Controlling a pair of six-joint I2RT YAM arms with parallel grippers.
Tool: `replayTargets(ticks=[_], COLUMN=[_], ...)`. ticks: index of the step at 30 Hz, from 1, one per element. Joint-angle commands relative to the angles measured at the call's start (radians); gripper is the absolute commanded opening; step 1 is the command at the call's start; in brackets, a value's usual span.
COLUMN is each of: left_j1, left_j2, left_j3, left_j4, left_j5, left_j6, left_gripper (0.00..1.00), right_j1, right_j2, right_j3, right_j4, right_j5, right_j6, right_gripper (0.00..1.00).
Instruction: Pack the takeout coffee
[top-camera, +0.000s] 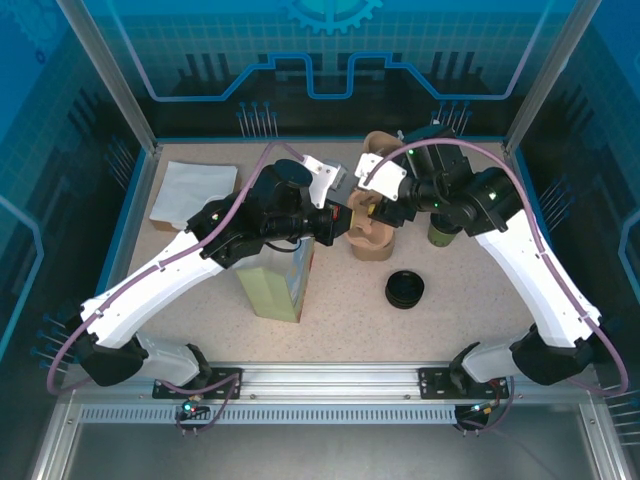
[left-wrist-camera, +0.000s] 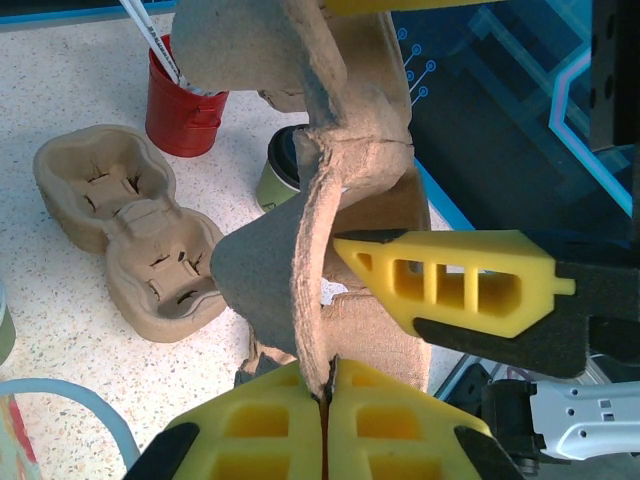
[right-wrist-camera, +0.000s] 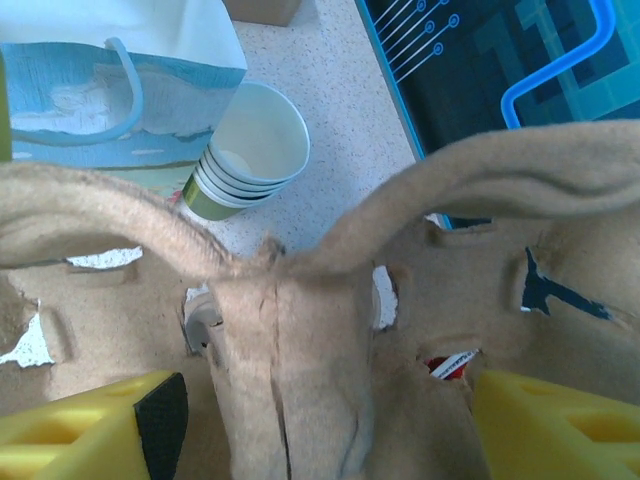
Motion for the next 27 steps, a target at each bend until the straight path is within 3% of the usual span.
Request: replayTargets(ticks=[1,7,22,27], left_j1=[-0.009,-0.008,-0.009,-0.008], left_j2=[-0.007,-0.002,0.007,0.005], left_j3=[0.032,0.035,0.038,0.040], left_j4=[0.020,0.019,0.014,0.008], left_j5=[0.022,0.022,0.022,0.018], left_j6=[0.026,0.025,0.021,0.022], left_gripper=[0.06,0.06,0.07,0.14], right_j1=[0.020,0.020,0.007,0.006], right_j2=[0.009,0.018,0.012,0.009], right_j3=[0.019,0.006,-0.010,-0.017], right_j4=[0.023,0.035,0.037,0.036], right_j5=[-0.026,-0.051,-0.060,-0.057], right_j6=[0.007,0.010,0.006,0.003], right_gripper=[0.77,0.71,0.42,0.37])
